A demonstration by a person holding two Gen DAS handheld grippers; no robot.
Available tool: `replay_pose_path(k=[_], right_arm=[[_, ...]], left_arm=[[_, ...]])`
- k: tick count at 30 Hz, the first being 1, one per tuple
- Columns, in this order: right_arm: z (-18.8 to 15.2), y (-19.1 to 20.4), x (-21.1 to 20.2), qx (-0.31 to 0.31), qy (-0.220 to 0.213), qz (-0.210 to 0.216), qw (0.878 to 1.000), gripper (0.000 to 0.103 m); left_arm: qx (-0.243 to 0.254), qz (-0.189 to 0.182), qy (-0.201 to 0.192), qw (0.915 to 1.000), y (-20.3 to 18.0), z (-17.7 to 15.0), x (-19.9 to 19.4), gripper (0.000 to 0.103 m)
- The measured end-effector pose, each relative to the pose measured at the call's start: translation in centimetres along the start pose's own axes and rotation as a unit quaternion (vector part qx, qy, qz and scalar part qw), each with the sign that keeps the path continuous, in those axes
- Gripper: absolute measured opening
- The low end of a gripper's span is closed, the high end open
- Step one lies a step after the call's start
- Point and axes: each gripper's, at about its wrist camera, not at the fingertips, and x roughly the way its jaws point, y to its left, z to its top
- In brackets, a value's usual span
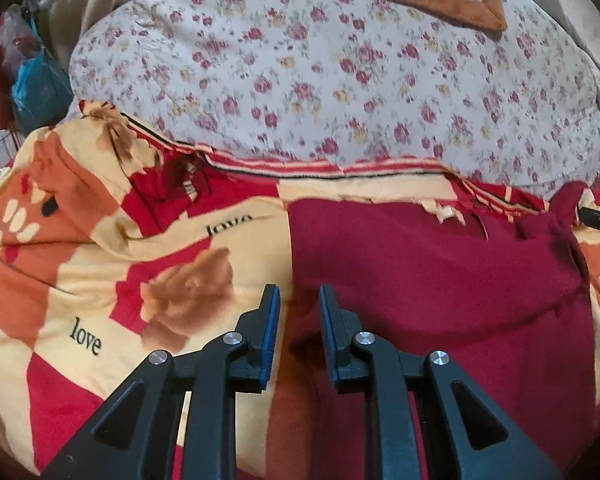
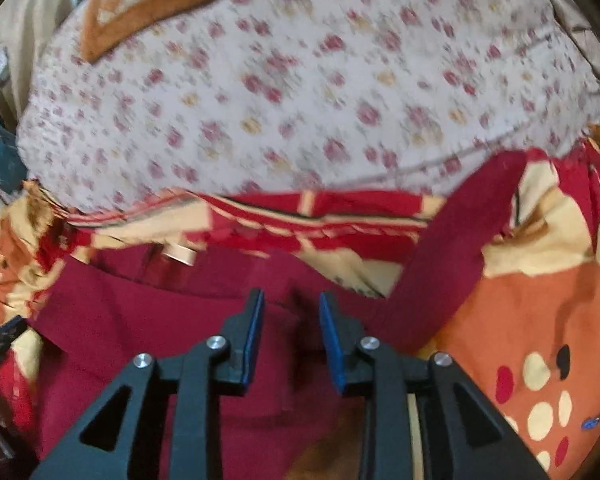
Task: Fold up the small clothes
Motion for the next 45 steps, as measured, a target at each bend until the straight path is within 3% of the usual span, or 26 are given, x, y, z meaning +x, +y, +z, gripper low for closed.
replay_pose_path(k=[3, 6, 9, 12, 19, 21, 24, 28, 31, 33, 35, 41, 45], right_arm=[[0.5, 3.0, 0.2, -0.024, 0.006, 0.044, 0.999, 0.029], [-0.5, 6.2, 2.4, -0.047, 0.042, 0.083, 0.995, 0.029], [-2.5, 8.3, 5.9, -0.067, 0.072, 0.073, 0.992, 0.029], [-4.3, 8.2, 9.2, -0.048, 0.102, 0.041, 0.993, 0.028], [-4.4, 7.0, 6.6, -0.047, 0.071, 0.033, 0.996, 0.025], [-4.7, 5.9, 5.2, -0.054, 0.061, 0.006, 0.997, 0.026], [-5.6, 3.6, 5.6, -0.05, 0.082, -0.029, 0.995, 0.027], [-6.1, 2.4, 5.0, -0.037, 0.085, -0.002, 0.996, 0.027], [-4.7, 0.9, 2.4, -0.015, 0.051, 0.013, 0.998, 0.027], [-3.2, -1.5, 1.1, 0.004, 0.026, -0.019, 0.999, 0.031], [-1.6, -5.0, 1.0, 0.043, 0.015, -0.049, 0.998, 0.042], [1.9, -15.0, 4.3, 0.166, 0.013, -0.09, 0.982, 0.043], [3.6, -17.2, 7.0, 0.187, 0.009, -0.099, 0.977, 0.043]], left_arm=[[-0.023, -0.018, -0.002, 0.9996, 0.1, 0.5, 0.4, 0.009], [-0.019, -0.005, 0.023, 0.9996, -0.7, 0.0, 2.7, 0.009], [-0.011, 0.011, 0.062, 0.9979, -1.0, -1.3, 5.7, 0.009], [-0.009, 0.008, 0.046, 0.9989, -0.9, -2.0, 6.0, 0.013], [-0.015, 0.005, 0.046, 0.9988, -1.1, -1.5, 4.3, 0.013], [-0.016, -0.002, 0.038, 0.9992, -1.5, -1.3, 3.6, 0.013], [-0.02, -0.016, 0.033, 0.9991, -2.7, -1.0, 3.1, 0.013], [-0.015, -0.041, 0.053, 0.9976, -4.8, -1.1, 3.6, 0.013], [-0.007, -0.048, 0.063, 0.9968, -5.9, -1.4, 4.1, 0.013], [0.0, -0.044, 0.062, 0.9971, -6.4, -1.6, 4.2, 0.013], [0.001, -0.04, 0.06, 0.9974, -6.5, -1.6, 4.4, 0.013], [-0.009, -0.049, 0.062, 0.9968, -6.4, -1.9, 5.4, 0.013], [-0.002, -0.046, 0.061, 0.9971, -6.6, -1.8, 5.9, 0.013]])
